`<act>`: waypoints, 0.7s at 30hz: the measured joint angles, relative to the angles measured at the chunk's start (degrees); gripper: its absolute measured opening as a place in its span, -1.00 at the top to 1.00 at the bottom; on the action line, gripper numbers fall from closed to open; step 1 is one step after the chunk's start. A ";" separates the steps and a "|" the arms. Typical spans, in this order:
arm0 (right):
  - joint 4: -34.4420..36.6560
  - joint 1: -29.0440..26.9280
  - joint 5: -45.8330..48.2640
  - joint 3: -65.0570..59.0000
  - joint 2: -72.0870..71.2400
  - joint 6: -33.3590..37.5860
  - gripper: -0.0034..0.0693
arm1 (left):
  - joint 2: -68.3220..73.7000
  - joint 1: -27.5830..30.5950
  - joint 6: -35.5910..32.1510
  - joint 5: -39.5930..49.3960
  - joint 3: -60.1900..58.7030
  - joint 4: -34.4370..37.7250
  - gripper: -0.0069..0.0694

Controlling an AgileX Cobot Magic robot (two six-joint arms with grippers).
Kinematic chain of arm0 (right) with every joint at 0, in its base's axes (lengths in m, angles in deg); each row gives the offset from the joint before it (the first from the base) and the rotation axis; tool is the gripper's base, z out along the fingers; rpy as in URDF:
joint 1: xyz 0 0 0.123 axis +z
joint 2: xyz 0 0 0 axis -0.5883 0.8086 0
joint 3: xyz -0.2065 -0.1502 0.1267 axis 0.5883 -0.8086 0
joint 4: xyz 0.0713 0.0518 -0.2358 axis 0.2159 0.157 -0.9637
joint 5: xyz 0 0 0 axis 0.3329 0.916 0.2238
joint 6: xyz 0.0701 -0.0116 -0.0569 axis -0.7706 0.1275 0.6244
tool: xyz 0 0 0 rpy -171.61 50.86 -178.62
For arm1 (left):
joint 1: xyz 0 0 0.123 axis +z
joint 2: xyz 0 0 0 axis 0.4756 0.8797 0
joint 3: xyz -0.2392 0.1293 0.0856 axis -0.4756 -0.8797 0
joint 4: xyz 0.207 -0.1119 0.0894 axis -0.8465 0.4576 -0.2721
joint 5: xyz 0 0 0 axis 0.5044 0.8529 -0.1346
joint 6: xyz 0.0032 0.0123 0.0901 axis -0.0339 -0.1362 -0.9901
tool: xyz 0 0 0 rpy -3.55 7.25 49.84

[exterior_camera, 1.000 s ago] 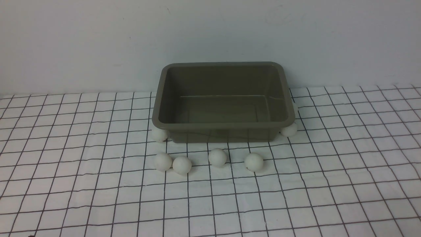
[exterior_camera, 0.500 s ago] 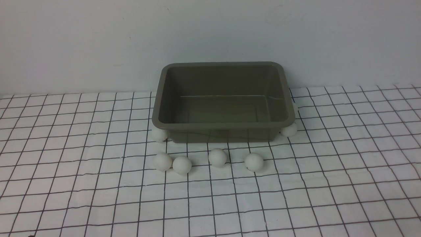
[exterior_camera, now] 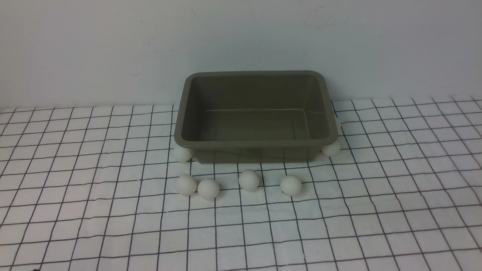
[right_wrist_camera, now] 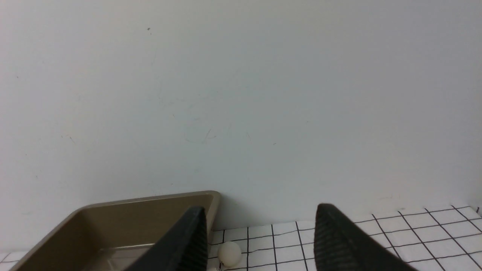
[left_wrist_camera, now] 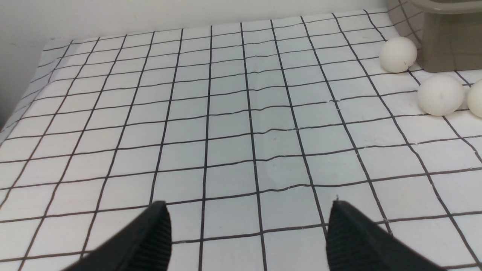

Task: Put the table tennis balls into the box on the white checkered tablecloth.
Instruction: 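Reach for and grasp a ping pong ball on the table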

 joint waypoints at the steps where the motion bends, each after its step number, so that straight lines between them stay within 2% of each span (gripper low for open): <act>1: 0.00 0.00 0.00 0.00 0.00 0.00 -0.08 | 0.00 0.00 0.00 0.00 0.00 0.00 -0.49; 14: 1.12 0.00 -0.21 0.00 0.00 -0.57 -0.08 | 0.00 0.00 -0.06 0.00 0.00 -0.18 -0.49; 21: 1.36 0.00 3.05 0.11 0.00 -0.58 -0.08 | 0.00 0.00 -0.11 0.00 0.00 -0.23 -0.49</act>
